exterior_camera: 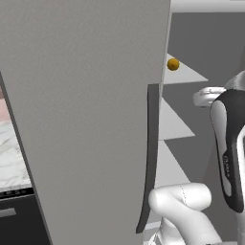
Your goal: Take the lemon, garlic, and corn from the freezer and place them in the bowl on the counter.
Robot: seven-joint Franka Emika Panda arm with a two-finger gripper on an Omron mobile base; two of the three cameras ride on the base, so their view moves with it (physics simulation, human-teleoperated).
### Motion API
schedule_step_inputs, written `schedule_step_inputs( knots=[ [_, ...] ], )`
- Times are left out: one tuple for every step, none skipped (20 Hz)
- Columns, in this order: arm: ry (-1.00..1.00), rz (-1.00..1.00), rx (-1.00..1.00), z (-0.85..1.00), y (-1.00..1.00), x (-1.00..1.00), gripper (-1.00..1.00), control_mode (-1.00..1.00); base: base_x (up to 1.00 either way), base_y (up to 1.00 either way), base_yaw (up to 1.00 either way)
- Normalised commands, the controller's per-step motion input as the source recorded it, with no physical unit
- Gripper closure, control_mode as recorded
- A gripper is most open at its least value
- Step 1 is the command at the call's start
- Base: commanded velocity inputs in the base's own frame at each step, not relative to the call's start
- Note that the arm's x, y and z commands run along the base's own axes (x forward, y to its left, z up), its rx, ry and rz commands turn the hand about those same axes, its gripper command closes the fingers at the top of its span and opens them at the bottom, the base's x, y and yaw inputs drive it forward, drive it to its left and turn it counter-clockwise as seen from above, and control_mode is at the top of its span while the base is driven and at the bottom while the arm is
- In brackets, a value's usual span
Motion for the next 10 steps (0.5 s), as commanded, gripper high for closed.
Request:
schedule_step_inputs(
  knots=[
    [0.00, 0.00, 0.01, 0.18, 0.00, 0.45, -1.00, -1.00, 0.00, 0.00, 0.00],
    [0.00, 0.00, 0.01, 0.14, 0.00, 0.49, -1.00, -1.00, 0.00, 0.00, 0.00],
    [0.00, 0.00, 0.00, 0.06, 0.00, 0.48, -1.00, -1.00, 0.00, 0.00, 0.00],
    [0.00, 0.00, 0.00, 0.00, 0.00, 0.49, -1.00, -1.00, 0.00, 0.00, 0.00],
    [0.00, 0.00, 0.00, 0.00, -0.07, 0.42, -1.00, -1.00, 0.00, 0.00, 0.00],
    [0.00, 0.00, 0.00, 0.06, -0.15, 0.36, -1.00, -1.00, 0.00, 0.00, 0.00],
    [0.01, 0.00, 0.00, 0.09, 0.00, 0.45, -1.00, -1.00, 0.00, 0.00, 0.00],
    [0.00, 0.00, 0.00, 0.04, 0.00, 0.46, -1.00, -1.00, 0.00, 0.00, 0.00],
    [0.00, 0.00, 0.00, 0.00, -0.14, 0.43, -1.00, -1.00, 0.00, 0.00, 0.00],
    [0.00, 0.00, 0.00, 0.00, -0.19, 0.43, -1.00, -1.00, 0.00, 0.00, 0.00]
  ],
)
